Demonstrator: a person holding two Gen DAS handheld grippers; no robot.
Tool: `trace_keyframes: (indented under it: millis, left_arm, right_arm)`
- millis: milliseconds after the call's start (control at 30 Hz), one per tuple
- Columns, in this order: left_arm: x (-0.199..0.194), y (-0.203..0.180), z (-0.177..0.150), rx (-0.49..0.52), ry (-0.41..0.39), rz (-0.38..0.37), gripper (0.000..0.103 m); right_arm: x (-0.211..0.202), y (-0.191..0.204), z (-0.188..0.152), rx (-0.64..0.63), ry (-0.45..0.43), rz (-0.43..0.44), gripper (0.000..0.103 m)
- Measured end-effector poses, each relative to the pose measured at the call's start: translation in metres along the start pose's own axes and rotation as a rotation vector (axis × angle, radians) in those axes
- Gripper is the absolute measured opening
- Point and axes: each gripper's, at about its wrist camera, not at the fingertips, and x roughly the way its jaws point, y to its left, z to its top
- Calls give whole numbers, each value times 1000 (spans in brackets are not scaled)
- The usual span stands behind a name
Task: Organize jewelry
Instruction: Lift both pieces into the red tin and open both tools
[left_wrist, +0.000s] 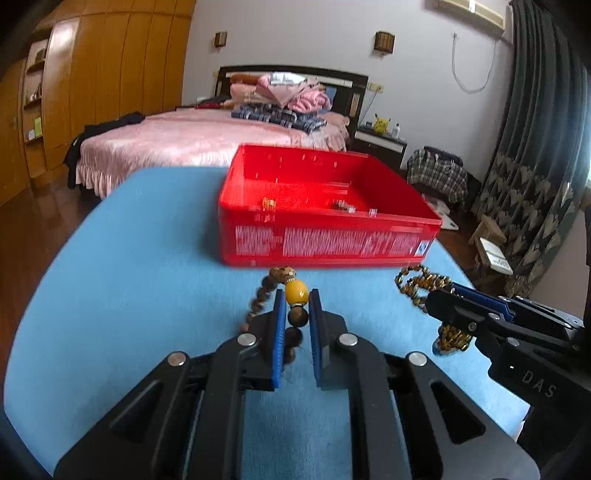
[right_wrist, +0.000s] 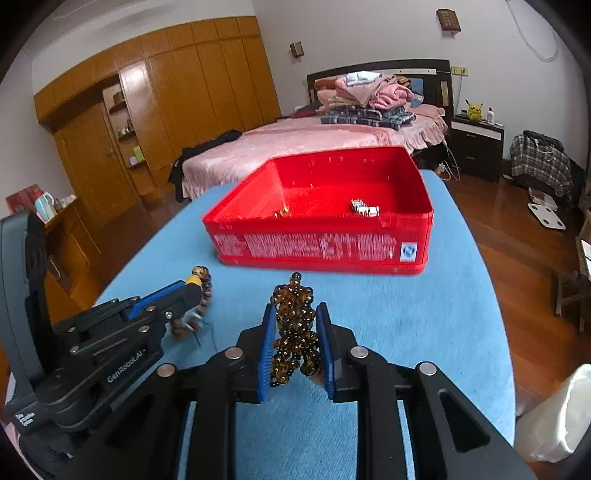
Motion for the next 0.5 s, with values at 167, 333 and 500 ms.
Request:
trace_keyframes:
  millis: [167,333,500]
  left_arm:
    - [-4,-4,12,3,-28,-10,11]
    - [-4,-4,12,2,-33,-16,11]
    - [-5,-1,13,-8,-41,-20,11]
  right_arm:
    - [1,-2,11,-13,-4,2,5]
    - [5,-7,6,1,10,11,5]
    - [-4,-9,12,1,-15,13,5]
